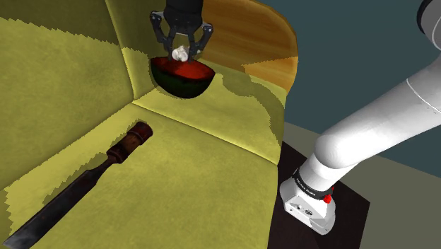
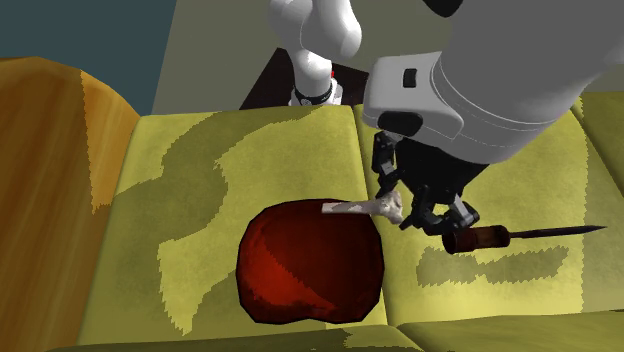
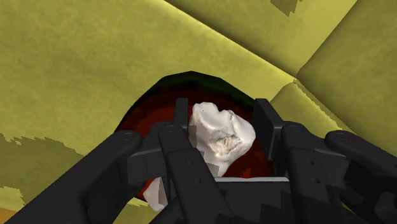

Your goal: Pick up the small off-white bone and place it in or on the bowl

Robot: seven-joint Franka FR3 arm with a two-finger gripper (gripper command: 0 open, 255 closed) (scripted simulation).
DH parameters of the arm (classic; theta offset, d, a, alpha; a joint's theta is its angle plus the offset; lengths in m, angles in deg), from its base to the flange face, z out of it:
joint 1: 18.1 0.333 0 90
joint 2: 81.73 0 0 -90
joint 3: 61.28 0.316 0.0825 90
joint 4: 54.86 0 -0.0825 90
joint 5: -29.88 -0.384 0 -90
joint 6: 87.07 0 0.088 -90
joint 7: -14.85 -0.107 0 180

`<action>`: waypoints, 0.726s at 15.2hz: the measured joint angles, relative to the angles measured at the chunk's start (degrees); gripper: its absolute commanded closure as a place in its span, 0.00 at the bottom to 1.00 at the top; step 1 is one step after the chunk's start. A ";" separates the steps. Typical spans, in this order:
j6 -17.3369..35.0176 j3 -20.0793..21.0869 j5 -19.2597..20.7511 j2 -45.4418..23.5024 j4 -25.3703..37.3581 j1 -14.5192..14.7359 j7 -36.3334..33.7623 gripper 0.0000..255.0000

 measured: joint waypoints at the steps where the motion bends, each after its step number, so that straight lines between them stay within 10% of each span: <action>1: 0.55 0.12 0.12 -0.23 -0.35 -0.04 -0.11 1.00; 11: 8.10 1.12 0.00 -0.43 -7.67 0.32 -0.84 1.00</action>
